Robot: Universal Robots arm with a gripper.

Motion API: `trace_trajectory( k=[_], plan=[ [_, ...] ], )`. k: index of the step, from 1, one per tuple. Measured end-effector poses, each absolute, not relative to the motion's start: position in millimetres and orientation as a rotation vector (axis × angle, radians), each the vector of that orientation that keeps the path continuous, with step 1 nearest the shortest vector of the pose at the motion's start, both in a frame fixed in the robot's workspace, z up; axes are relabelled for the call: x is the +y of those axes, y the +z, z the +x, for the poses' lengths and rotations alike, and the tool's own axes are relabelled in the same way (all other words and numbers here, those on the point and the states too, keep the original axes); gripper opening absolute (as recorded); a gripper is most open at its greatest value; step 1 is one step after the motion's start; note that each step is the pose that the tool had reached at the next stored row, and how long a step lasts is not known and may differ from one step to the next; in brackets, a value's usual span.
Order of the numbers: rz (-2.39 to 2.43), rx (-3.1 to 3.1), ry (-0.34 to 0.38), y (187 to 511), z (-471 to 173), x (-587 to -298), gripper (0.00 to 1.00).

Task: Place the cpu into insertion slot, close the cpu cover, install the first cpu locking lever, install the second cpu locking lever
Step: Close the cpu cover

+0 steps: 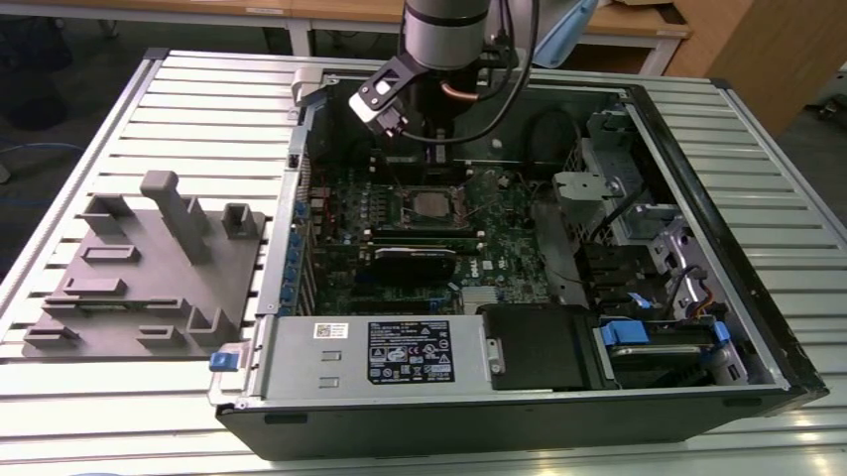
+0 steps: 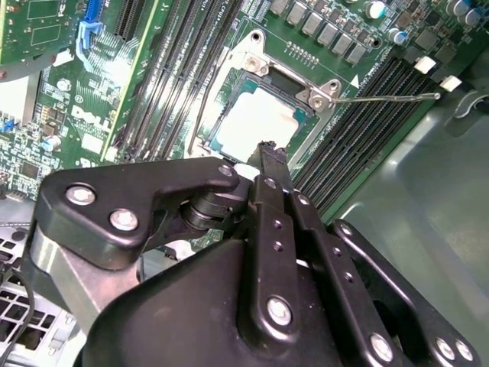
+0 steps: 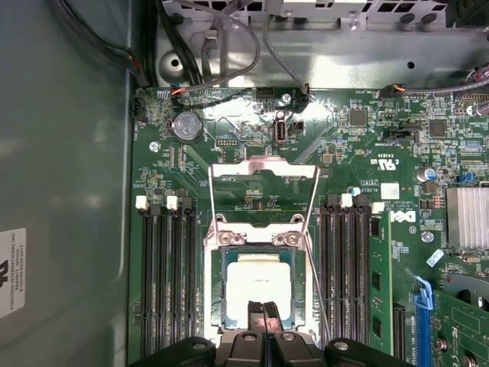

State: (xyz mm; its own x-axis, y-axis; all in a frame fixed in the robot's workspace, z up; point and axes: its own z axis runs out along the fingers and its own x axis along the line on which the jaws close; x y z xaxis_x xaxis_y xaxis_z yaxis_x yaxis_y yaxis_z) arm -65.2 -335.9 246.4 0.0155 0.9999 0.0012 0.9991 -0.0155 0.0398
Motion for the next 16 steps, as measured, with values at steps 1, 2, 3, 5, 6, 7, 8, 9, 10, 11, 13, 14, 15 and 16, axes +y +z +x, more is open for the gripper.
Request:
trace_trajectory(
  k=[1, 2, 3, 5, 6, 7, 8, 9, 10, 11, 13, 14, 15, 16],
  plan=[
    [2.219, 2.185, 0.045, 246.6, -65.1, -335.9, 0.10],
    [2.219, 2.185, 0.045, 246.7, -65.1, -335.9, 0.10],
    [2.219, 2.185, 0.045, 247.0, -65.2, -335.9, 0.10],
    [2.219, 2.185, 0.045, 247.1, -65.2, -335.9, 0.10],
    [2.219, 2.185, 0.045, 247.1, -65.2, -335.9, 0.10],
    [2.219, 2.185, 0.044, 247.1, -65.1, -335.9, 0.10],
    [2.219, 2.185, 0.044, 247.2, -64.8, -335.9, 0.10],
    [2.219, 2.185, 0.044, 247.2, -64.6, -335.9, 0.10],
    [2.219, 2.185, 0.044, 247.2, -64.3, -335.9, 0.10],
    [2.219, 2.185, 0.044, 247.1, -64.0, -335.9, 0.10],
    [2.219, 2.185, 0.044, 247.1, -63.4, -335.9, 0.10],
    [2.219, 2.185, 0.044, 247.1, -63.4, -335.9, 0.10],
    [2.219, 2.184, 0.044, 247.1, -63.4, -335.9, 0.10],
    [2.219, 2.185, 0.045, 247.2, -63.3, -335.9, 0.10]
  ],
)
